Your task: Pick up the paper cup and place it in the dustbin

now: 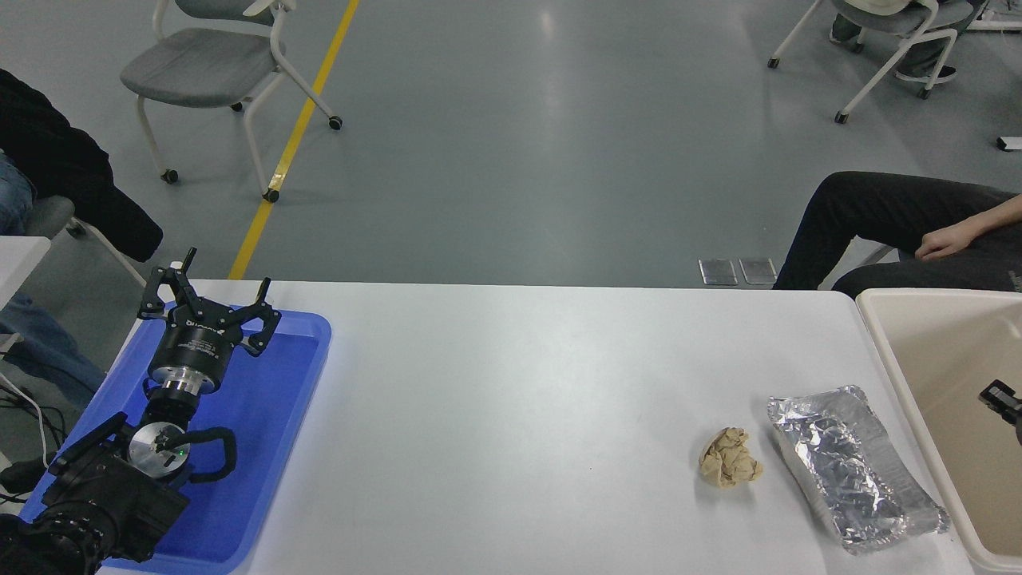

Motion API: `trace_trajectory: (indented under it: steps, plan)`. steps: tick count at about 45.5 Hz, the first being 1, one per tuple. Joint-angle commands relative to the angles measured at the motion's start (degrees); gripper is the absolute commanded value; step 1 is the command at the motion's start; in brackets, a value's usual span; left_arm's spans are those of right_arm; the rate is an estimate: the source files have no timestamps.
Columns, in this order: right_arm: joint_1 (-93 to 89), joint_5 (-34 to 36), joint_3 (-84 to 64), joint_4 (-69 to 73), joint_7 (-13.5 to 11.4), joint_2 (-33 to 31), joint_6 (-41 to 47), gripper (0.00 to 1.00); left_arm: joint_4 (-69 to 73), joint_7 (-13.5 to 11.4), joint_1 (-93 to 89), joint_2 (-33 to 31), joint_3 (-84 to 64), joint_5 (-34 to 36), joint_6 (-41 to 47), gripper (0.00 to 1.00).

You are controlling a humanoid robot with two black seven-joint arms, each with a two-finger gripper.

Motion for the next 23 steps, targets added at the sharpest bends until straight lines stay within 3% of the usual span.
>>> trace_trajectory:
  steps: [1, 17, 23]
  plan:
    - [10.3, -0.9, -7.8, 11.9, -0.3, -5.4, 0.2, 1.00, 0.0, 0.0, 0.0, 0.0, 0.0, 0.0, 0.0, 1.00]
    - [31.3, -2.6, -22.0, 40.3, -0.1, -13.3, 2.2, 1.00, 0.2, 0.0, -0.1, -0.1, 0.0, 0.0, 0.0, 1.00]
    - [38.1, -3.0, -26.6, 47.9, -0.2, -12.9, 5.7, 1.00, 0.0, 0.0, -0.2, -0.2, 0.0, 0.0, 0.0, 1.00]
